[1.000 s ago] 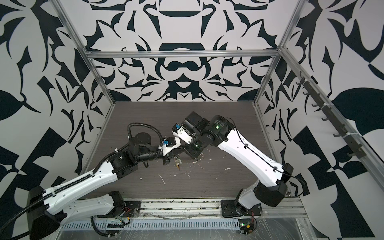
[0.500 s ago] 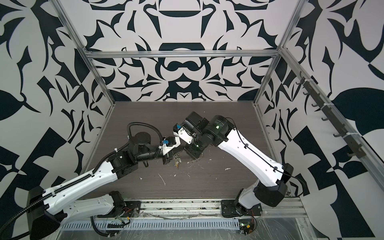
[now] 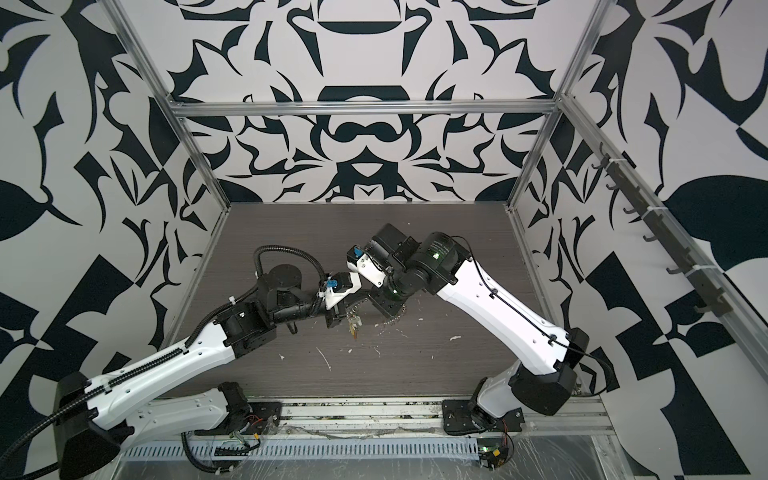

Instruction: Remove the keys from the keyring

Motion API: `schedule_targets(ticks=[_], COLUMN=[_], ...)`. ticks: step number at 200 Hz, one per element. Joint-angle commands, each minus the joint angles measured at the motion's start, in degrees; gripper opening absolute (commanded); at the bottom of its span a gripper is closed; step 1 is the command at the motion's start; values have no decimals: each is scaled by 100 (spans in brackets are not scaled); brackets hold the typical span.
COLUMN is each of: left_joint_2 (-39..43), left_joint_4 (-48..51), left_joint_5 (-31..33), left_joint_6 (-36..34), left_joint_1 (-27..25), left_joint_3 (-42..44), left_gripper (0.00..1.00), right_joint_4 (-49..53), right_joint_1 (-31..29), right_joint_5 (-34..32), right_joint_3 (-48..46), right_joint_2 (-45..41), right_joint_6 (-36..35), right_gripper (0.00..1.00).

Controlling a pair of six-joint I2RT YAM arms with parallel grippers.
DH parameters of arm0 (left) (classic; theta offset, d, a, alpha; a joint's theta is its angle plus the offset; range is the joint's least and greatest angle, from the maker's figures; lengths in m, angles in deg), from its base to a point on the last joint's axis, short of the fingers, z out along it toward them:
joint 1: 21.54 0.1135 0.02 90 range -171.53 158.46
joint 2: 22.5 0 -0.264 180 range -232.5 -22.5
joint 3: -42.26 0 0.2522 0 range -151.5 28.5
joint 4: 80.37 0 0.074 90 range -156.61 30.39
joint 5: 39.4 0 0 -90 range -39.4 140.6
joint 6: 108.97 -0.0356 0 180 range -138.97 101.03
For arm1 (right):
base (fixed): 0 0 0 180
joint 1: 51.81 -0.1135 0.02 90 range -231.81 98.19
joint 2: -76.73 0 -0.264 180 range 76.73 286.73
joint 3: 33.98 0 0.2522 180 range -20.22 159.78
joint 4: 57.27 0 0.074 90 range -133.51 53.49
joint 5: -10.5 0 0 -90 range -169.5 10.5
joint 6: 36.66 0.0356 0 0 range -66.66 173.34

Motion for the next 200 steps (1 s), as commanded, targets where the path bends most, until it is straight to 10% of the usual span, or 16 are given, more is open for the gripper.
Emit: schedule_targets(ticks=[1, 200], left_joint_2=[171, 348], left_joint_4=[-590, -770], left_joint_5=[243, 346], left_joint_6=[-74, -49], left_joint_1=[13, 10], left_joint_3=[106, 357], left_gripper=[0, 0], right_joint_4=[-207, -332], right_joint_1=[-1, 194], right_joint_5=[19, -44], right_joint_3=[-103, -116], right_joint_2=[-239, -305], right_joint_6=[94, 97], right_gripper=[0, 0])
